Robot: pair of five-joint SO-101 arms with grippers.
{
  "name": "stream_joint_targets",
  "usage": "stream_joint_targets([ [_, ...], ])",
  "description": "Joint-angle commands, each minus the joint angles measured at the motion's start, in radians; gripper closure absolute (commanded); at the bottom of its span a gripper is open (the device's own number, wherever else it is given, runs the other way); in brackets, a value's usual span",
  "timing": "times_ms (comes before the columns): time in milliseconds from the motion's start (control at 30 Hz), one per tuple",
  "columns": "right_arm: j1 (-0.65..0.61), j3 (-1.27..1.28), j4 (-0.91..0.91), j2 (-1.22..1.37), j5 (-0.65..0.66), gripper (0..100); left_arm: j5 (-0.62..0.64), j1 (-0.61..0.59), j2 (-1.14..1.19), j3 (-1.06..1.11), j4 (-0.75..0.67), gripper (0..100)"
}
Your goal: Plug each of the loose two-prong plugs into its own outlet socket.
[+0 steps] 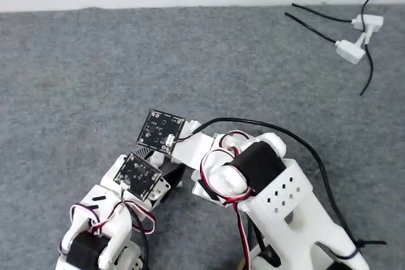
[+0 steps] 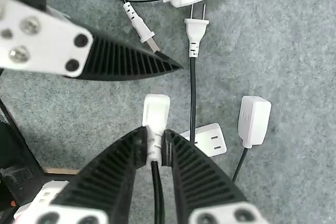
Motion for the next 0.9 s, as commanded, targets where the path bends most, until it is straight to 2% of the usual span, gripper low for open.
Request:
stream_joint_targets([
  [0,-0.007,-0.003,0.022,-0.021,-0.011,99.0,-0.006,0.002,-0.006,-0.050,0.002,76],
  [167,-0.007,-0.003,0.001,-0.019,-0.012,99.0,-0.006,0.135,-0.006,-0.012,0.003,76],
  [267,-0.008,-0.003,-0.004,-0.019,-0.012,99.0,-0.006,0.172,-0.006,-0.001,0.003,76],
  [700,-0.073,-0.005,-0.018,-0.019,-0.044,99.0,-0.006,0.167,-0.006,-0.001,0.005,76],
  [867,-0.071,-0.003,-0.005,-0.024,-0.043,99.0,-0.006,0.078,-0.006,-0.001,0.002,76],
])
